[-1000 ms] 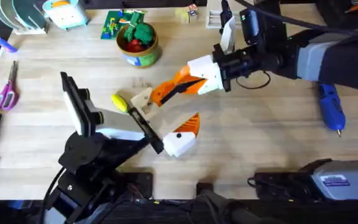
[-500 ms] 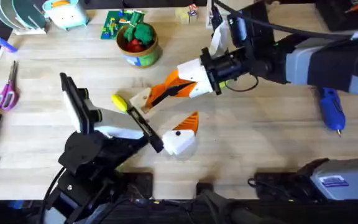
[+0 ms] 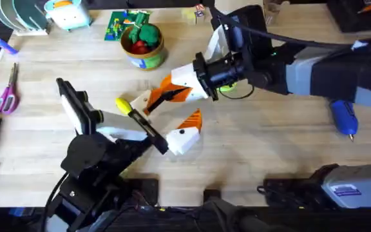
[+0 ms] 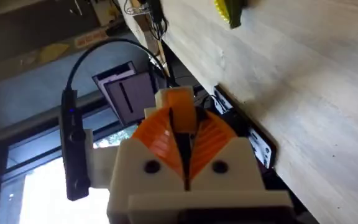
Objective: Pick up the gripper from the table and insert it into the empty holder that is missing its gripper. Then pick up a screw, insert it into the mounting hole, and use the screwdriver to tighten it. Finally, clean up the table by picking up the vegetable and placing it into the bucket.
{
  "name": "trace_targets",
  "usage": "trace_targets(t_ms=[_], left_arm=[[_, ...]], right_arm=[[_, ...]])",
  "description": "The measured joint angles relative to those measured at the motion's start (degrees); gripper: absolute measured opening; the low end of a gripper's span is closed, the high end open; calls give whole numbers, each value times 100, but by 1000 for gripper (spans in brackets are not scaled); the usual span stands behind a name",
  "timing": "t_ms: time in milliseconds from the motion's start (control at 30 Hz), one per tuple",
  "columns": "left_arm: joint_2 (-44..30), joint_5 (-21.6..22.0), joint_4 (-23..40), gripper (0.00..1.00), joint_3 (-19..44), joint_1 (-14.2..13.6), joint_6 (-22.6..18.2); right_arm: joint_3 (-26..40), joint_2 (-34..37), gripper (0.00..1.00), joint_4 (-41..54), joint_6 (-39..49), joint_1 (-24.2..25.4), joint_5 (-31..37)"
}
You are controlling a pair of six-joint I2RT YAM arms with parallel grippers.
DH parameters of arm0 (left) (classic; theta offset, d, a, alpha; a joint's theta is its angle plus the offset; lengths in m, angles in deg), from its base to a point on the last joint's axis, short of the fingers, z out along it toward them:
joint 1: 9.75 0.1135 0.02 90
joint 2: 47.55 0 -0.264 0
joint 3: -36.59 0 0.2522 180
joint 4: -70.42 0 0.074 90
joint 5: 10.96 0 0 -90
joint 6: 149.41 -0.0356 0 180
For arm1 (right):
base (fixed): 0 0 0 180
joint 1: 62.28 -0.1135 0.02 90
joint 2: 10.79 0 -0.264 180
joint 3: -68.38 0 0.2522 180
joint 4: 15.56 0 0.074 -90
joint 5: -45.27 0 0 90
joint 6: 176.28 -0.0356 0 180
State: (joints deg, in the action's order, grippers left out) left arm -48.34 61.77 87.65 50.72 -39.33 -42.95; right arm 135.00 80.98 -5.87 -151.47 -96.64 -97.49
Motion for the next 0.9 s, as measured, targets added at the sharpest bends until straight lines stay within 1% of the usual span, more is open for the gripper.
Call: trace_targets(t_ms=[100,133,167,233,367,467,567,600,733,900], left_arm=[[0,3,0,993,0,0,7],[0,4,0,993,0,0,7],[0,3,0,992,0,0,7],[0,-1,0,992,0,0,5],[0,-49,-4,993,0,-2,-13],[0,-102,-14,993,0,-7,-64],[5,-248,-25,993,0,-35,-138],[7,-286,-26,993,0,-53,-154],[5,-391,-31,993,0,-72,-198],[7,-414,-31,993,0,-72,-218]], right_arm=[[0,0,11,1,-17,-1,0],[0,0,32,10,-37,-1,-1],[0,0,74,10,-42,1,0],[0,0,110,17,-44,5,-15],[0,0,142,60,-44,58,-131],[0,1,223,105,-43,105,-228],[0,4,353,128,-38,117,-271],[0,2,382,128,-35,117,-289],[0,2,452,128,-18,117,-327],[0,2,532,128,-2,117,-365]])
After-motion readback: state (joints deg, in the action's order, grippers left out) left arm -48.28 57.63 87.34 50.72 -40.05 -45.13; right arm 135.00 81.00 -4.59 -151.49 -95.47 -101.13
